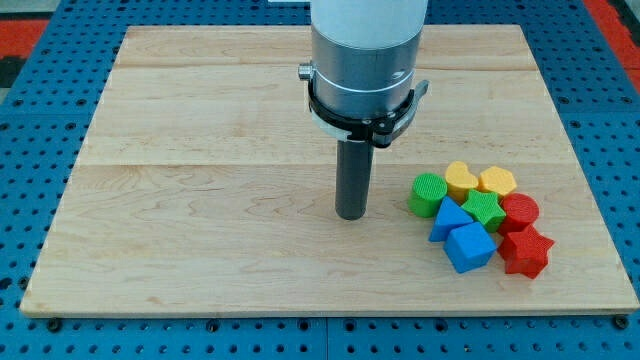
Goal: Point at the blue cube
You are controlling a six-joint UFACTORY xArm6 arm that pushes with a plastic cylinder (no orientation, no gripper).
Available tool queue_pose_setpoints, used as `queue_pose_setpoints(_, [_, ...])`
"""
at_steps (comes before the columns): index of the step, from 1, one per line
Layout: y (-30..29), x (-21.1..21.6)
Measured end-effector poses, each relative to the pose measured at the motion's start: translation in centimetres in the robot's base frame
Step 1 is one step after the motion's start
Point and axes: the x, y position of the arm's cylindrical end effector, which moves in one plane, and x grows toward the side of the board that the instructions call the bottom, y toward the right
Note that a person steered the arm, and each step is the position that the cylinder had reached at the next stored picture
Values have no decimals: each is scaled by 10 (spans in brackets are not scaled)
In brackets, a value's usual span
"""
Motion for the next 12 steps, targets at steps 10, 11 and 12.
queue_pose_setpoints(10, [-178, 13])
queue_pose_setpoints(11, [-178, 13])
queue_pose_setpoints(12, [-175, 19])
